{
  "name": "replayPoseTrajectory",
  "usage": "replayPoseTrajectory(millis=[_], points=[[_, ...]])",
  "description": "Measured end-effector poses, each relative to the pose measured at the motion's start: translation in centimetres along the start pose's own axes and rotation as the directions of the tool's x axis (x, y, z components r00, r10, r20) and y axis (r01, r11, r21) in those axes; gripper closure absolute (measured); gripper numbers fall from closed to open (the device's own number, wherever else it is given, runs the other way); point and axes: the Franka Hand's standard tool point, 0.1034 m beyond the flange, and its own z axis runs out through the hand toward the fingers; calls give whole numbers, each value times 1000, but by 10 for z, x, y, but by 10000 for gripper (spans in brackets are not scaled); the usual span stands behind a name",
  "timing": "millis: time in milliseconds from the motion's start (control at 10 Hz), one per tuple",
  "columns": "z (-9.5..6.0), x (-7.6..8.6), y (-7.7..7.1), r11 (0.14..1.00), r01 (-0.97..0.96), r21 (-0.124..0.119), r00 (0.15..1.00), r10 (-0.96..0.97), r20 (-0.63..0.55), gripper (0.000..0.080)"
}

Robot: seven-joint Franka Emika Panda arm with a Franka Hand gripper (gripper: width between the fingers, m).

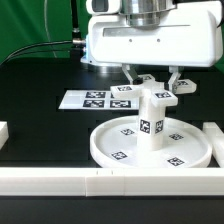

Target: Assemble round table

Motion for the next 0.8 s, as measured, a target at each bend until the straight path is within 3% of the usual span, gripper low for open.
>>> replayPoseTrajectory(millis=[300,600,800], points=[[0,1,1,977,-211,13,978,211,3,357],[0,2,2,855,-517,51,856,516,29,357],[0,2,0,764,-642,60,766,642,27,357]])
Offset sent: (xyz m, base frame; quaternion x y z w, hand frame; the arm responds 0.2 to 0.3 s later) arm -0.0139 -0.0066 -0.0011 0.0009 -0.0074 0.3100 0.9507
